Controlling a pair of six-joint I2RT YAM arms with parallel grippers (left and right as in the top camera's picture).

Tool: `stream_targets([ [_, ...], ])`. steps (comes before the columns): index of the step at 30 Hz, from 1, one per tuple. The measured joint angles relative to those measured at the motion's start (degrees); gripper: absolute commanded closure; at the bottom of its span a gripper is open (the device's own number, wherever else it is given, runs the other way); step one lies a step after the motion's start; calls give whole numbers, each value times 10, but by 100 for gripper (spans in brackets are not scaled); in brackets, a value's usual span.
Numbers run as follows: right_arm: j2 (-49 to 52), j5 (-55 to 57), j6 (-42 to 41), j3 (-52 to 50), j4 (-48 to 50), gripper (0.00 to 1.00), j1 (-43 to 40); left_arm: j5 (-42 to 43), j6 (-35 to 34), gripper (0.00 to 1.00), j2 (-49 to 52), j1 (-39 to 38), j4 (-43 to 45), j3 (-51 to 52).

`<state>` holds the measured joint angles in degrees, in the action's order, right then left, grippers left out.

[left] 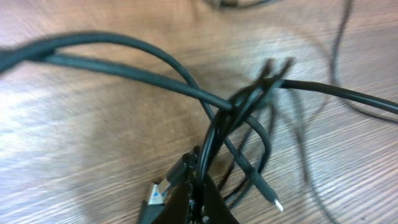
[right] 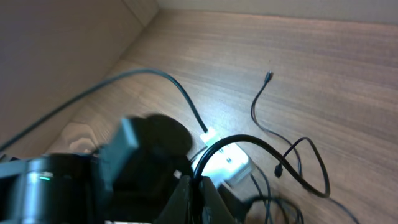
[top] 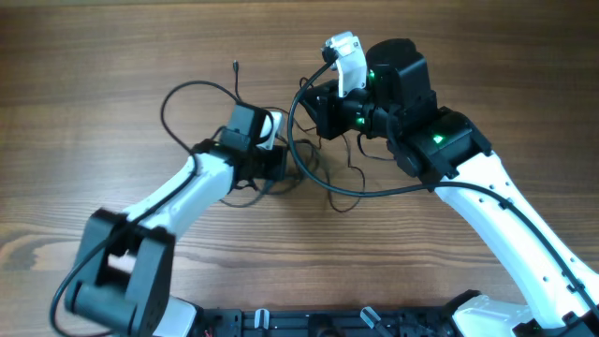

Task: Untangle cables

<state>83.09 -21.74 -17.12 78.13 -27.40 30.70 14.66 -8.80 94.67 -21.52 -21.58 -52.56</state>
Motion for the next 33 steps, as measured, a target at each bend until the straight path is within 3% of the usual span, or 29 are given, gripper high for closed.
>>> stream_targets([
  [7,0,4,-7,0,-35,96,-7,45,92,96,-39,31,-15,0],
  [11,0,1,-7,0,-46,96,-49,187,178,95,-39,88,-42,0],
  [13,0,-16,-7,0,-49,96,-70,267,223,89,-39,115,-61,0],
  [14,0,-30,-8,0,-50,96,-77,304,244,79,-39,125,-68,0],
  [15,0,-40,-8,0,-50,96,-80,341,265,60,-39,135,-70,0],
  [16,0,-49,-9,0,-52,96,-81,352,271,55,-39,137,-70,0],
  [21,0,-61,-8,0,-69,96,-81,305,241,42,-14,137,-68,0],
  [23,0,-63,-8,0,-86,96,-81,291,228,30,-13,137,-64,0],
  [24,0,-63,-9,0,-93,96,-81,286,224,32,-13,135,-60,0],
  [26,0,-57,-9,0,-100,96,-81,280,215,59,-13,126,-41,1],
  [27,0,-54,-8,0,-99,96,-81,273,207,62,-13,118,-32,1],
  [33,0,-47,-9,0,-101,96,-81,144,161,58,15,25,42,1],
])
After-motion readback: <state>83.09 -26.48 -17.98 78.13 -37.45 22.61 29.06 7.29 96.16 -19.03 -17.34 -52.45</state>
